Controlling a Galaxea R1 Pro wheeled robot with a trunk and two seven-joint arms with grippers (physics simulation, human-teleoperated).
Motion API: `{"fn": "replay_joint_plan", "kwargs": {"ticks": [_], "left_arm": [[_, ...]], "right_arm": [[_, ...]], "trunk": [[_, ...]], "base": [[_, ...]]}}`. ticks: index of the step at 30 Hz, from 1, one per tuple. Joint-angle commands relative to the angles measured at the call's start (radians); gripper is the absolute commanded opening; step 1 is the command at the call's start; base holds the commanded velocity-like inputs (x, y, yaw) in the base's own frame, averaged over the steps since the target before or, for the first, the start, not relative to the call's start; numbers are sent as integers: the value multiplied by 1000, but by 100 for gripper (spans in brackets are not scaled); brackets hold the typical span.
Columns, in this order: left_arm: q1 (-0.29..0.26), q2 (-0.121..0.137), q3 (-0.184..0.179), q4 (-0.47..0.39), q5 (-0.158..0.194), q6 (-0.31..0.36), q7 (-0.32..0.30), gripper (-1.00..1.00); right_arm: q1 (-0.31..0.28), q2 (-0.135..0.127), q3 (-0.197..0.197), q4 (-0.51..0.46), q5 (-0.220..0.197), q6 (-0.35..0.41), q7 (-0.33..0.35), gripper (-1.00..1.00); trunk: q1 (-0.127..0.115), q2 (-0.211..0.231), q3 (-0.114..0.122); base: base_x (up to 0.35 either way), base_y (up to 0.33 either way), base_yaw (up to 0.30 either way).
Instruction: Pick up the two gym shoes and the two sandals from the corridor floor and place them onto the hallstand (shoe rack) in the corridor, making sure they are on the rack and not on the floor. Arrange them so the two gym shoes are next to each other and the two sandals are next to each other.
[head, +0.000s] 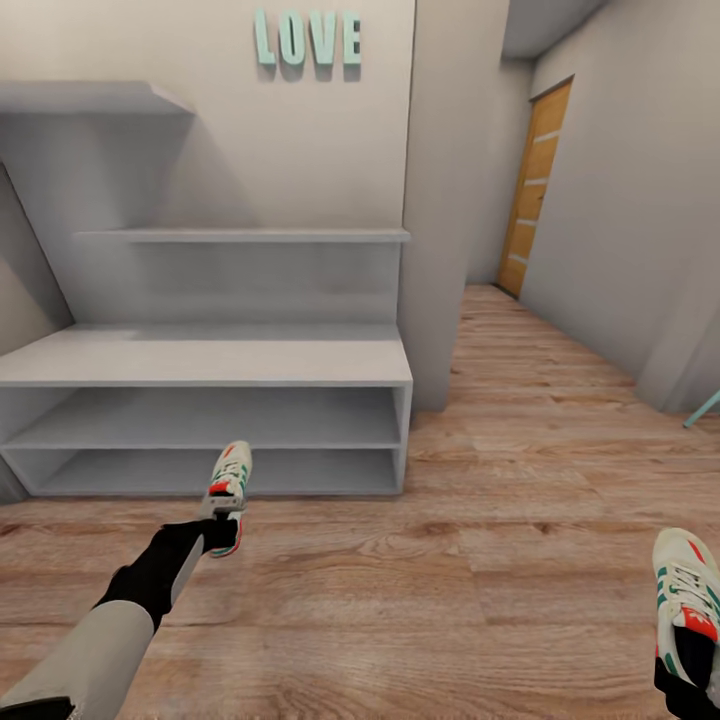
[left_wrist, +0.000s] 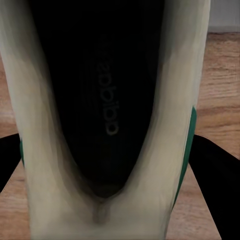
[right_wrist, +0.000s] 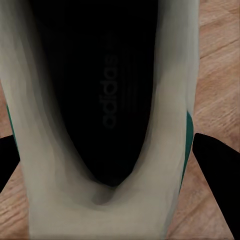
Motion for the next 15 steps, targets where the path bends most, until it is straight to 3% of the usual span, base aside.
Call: {"fn": "replay_joint_plan", "kwargs": {"ticks": [1,7,10,11,15], "left_arm": [[-6,-3,5,-2,-14,5,0,-100],[-39,-35,5,-1,-27,8,34,-100],[-54,-43,5,-1,-27,7,51,-100],[-55,-44,5,-1,-27,7,112,-100],[-57,-47,6,-1,-26,6,109,-100]], "right_arm": [[-1,0,-1,0,-2,-3,0,-100],[-1,0,-1,0,-2,-3,0,-100],[-1,0,0,0,-2,-3,0,-100],[-1,0,0,0,-2,-3,0,-100],[-1,0,0,0,-2,-3,0,-100]], "trunk": [[0,-1,-7],[3,-2,-39],[3,-2,-42],[3,-2,-43],[3,-2,-43]], "base": [[0,0,0],[0,0,0],[0,0,0],[0,0,0],[0,0,0]]}}
